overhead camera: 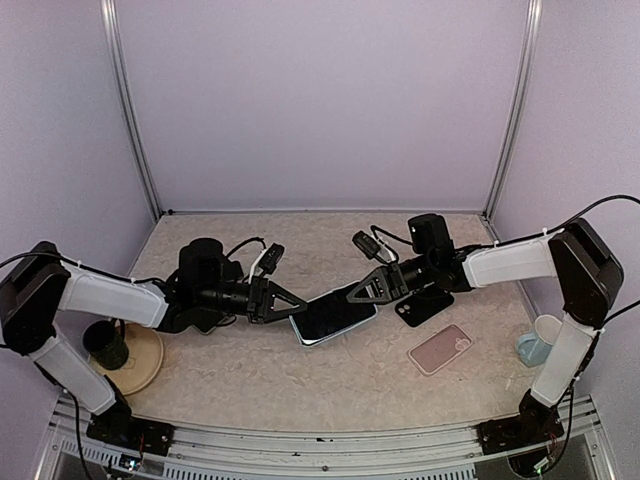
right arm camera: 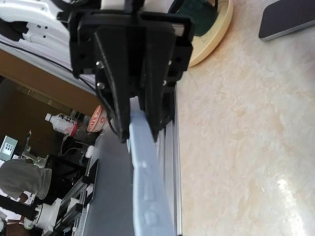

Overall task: Put the phone into the phone case
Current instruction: Press the phone case against the phone.

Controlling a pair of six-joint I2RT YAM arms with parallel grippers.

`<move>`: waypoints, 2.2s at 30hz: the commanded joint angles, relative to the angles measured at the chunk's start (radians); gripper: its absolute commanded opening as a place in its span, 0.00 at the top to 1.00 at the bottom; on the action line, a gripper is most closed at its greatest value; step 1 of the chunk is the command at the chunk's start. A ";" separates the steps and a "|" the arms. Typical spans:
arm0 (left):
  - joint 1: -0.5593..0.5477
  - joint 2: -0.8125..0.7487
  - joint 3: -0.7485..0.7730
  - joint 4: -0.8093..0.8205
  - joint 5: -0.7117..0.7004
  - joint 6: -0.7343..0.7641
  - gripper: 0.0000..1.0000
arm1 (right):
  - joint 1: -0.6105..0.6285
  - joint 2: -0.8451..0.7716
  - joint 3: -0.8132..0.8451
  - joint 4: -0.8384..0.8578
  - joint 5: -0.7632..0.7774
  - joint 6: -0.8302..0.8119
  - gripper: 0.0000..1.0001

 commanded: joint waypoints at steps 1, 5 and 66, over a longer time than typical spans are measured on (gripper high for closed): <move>-0.021 -0.024 0.038 -0.093 -0.073 0.082 1.00 | 0.019 0.008 -0.006 0.081 0.062 0.063 0.89; -0.024 -0.022 0.034 -0.087 -0.074 0.086 0.94 | 0.018 0.012 -0.021 0.135 0.042 0.098 1.00; -0.052 -0.010 0.015 0.010 -0.049 0.029 0.99 | -0.056 -0.070 -0.079 0.445 0.163 0.290 1.00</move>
